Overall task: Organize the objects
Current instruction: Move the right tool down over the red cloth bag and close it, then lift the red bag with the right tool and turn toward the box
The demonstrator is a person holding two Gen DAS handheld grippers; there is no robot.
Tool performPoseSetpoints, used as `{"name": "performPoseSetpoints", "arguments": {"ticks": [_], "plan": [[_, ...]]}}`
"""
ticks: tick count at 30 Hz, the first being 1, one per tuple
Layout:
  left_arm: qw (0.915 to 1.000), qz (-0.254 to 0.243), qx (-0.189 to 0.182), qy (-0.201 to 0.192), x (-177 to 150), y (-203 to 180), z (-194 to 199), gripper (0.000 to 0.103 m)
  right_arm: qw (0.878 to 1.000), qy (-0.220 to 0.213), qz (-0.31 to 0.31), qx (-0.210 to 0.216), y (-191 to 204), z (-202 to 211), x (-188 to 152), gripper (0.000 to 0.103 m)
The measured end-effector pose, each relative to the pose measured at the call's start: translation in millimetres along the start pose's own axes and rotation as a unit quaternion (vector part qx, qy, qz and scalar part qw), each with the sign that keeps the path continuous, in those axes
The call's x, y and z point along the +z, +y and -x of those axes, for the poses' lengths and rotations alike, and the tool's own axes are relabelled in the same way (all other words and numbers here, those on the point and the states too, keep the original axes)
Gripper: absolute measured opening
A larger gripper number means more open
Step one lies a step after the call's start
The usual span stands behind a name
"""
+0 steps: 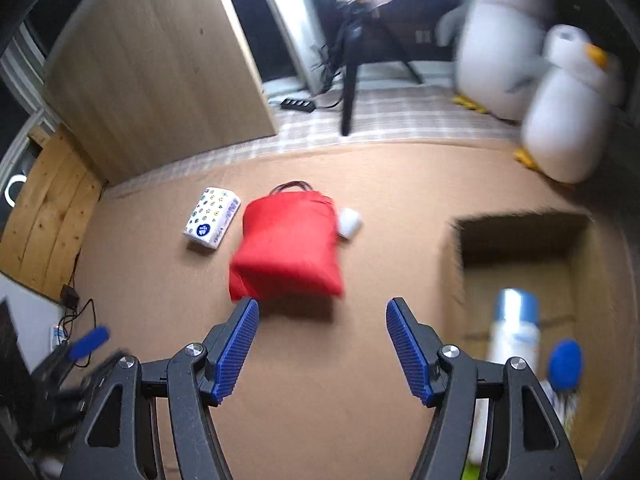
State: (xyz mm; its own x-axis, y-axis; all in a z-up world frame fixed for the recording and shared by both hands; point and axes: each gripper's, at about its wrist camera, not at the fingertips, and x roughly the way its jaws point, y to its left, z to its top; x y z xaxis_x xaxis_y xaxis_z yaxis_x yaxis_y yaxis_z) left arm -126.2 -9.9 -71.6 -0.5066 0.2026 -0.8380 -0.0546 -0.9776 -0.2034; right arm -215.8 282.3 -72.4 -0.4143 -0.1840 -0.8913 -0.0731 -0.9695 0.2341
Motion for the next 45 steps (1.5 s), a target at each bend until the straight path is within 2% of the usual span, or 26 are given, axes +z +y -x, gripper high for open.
{"name": "performPoseSetpoints", "arguments": {"ticks": [4,10,16,22,25,29,33,39,45], "plan": [[0.9993,0.034,0.014,0.003,-14.8,37.4,6.5,0.076,1.000,0.020,-0.003,-0.013,9.5,-34.4,29.7,0.063],[0.9966,0.075,0.032,0.010,-36.7,80.4,13.8,0.076,0.999,0.028,0.001,-0.028,22.9,-72.9,66.5,0.063],[0.9949,0.091,0.043,0.012,-49.0,99.2,20.9,0.076,0.999,0.033,-0.008,-0.034,31.5,-102.4,91.9,0.063],[0.9944,0.094,0.046,0.017,-51.2,102.7,19.4,0.076,0.998,0.044,0.004,-0.044,37.1,-120.2,98.5,0.063],[0.9945,0.093,0.043,0.019,-51.1,101.8,17.9,0.076,0.997,0.056,0.002,-0.050,34.9,-126.0,93.6,0.062],[0.9950,0.091,0.037,0.020,-47.6,97.2,15.3,0.076,0.997,0.053,0.011,-0.055,35.2,-124.2,81.8,0.052],[0.9961,0.081,0.029,0.018,-42.2,88.1,14.0,0.076,0.997,0.050,0.010,-0.049,36.7,-116.0,65.9,0.051],[0.9975,0.067,0.016,0.017,-35.9,72.8,11.8,0.076,0.998,0.037,0.010,-0.048,39.8,-95.4,23.7,0.051],[0.9985,0.051,0.002,0.020,-32.8,55.4,7.3,0.076,0.999,0.039,-0.023,-0.016,35.4,-76.8,-26.2,0.051]]}}
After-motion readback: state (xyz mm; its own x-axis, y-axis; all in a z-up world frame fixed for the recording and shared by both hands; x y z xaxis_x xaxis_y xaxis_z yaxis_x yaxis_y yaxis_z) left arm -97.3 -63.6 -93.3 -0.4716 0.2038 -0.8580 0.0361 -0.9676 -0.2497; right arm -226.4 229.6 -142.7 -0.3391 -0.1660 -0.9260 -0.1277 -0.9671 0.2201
